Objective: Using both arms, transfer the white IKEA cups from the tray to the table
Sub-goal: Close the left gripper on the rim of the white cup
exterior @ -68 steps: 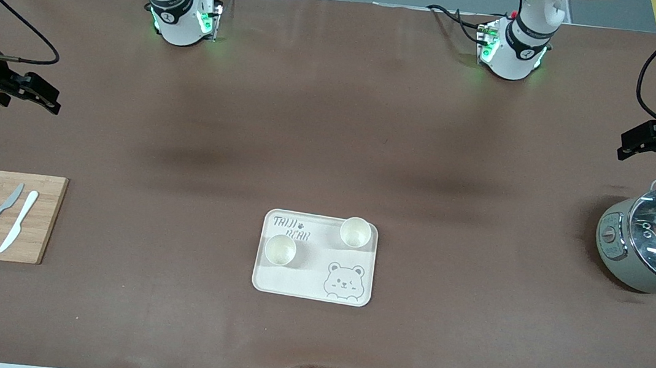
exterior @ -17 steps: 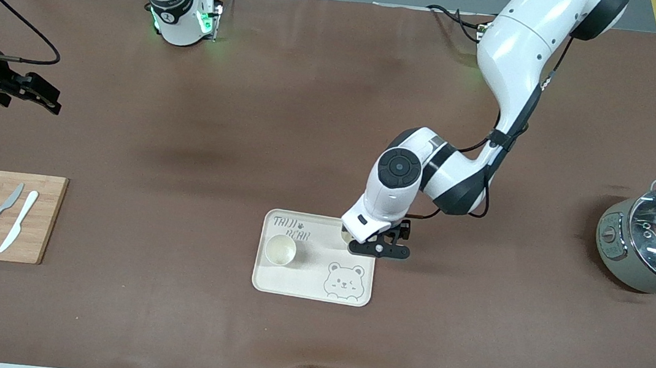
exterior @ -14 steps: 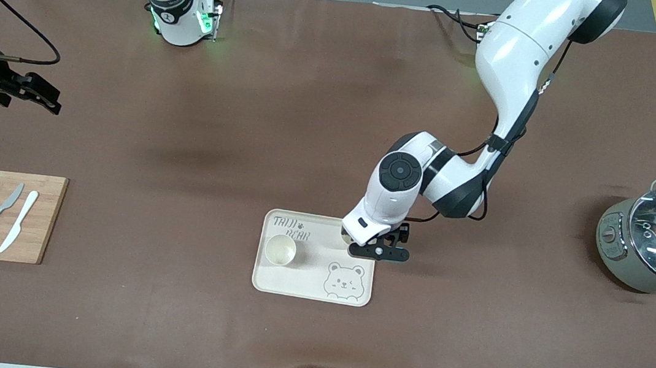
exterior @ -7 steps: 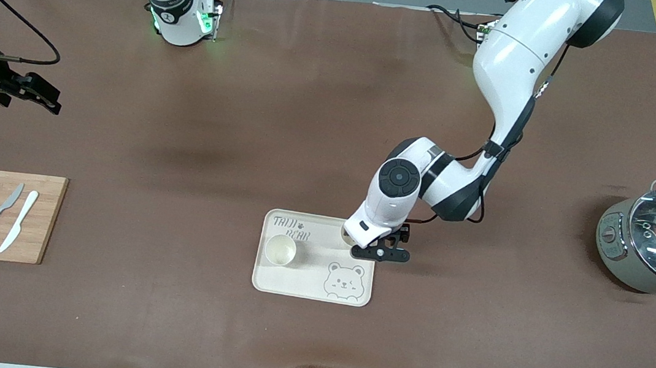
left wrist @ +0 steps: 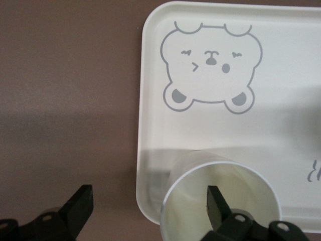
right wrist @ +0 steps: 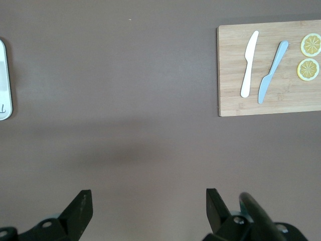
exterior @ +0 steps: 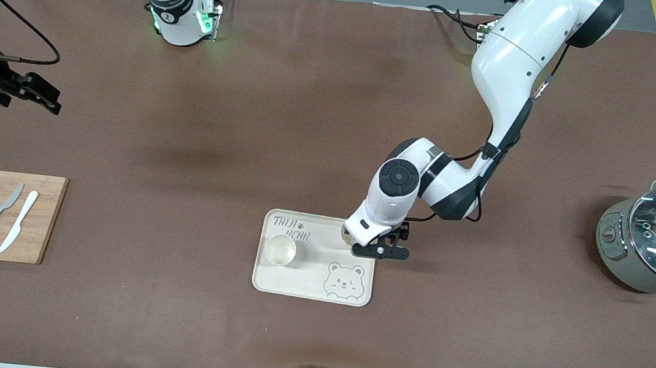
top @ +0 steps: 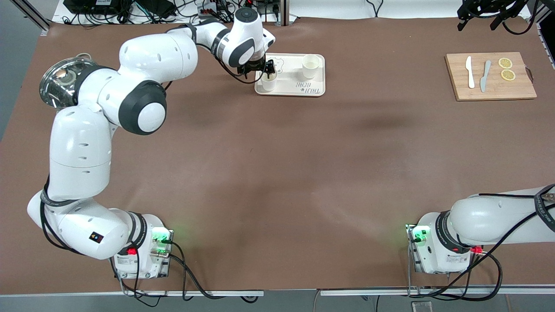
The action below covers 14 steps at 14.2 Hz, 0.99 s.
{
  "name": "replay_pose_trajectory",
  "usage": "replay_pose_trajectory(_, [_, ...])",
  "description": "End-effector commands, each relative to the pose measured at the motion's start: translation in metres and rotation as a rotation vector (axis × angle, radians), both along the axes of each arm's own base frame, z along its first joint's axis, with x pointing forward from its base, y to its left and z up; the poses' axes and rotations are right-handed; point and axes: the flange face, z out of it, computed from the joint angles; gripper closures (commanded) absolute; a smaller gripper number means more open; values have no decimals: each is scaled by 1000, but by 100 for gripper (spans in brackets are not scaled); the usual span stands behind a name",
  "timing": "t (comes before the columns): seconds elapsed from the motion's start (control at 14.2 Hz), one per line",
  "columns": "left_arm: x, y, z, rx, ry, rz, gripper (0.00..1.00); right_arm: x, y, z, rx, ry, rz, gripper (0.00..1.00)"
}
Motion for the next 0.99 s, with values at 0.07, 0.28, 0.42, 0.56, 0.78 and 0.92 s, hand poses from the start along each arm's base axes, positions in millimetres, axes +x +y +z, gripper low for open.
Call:
replay_pose_trajectory(0.07, [-6, -3, 6, 7, -23, 30, 31, -6, -1, 2, -20, -8, 12, 0])
replay_pose_trajectory(0.28, [-5, -4, 8, 5, -26, 40, 100, -6, -1, 1, -20, -7, 12, 0])
replay_pose_trajectory(0.42, [-6, -5, 8, 5, -26, 37, 100, -6, -1, 1, -20, -7, 12, 0])
replay_pose_trajectory(0.56, [-6, -5, 7, 7, -27, 30, 100, -6, -1, 2, -20, -8, 11, 0])
replay_pose_trajectory(0.78, [-6, -6, 6, 6, -27, 30, 100, -6, -1, 2, -20, -8, 11, 0])
replay_pose_trajectory(0.92, [-6, -6, 6, 5, -28, 30, 100, -6, -1, 2, -20, -8, 11, 0])
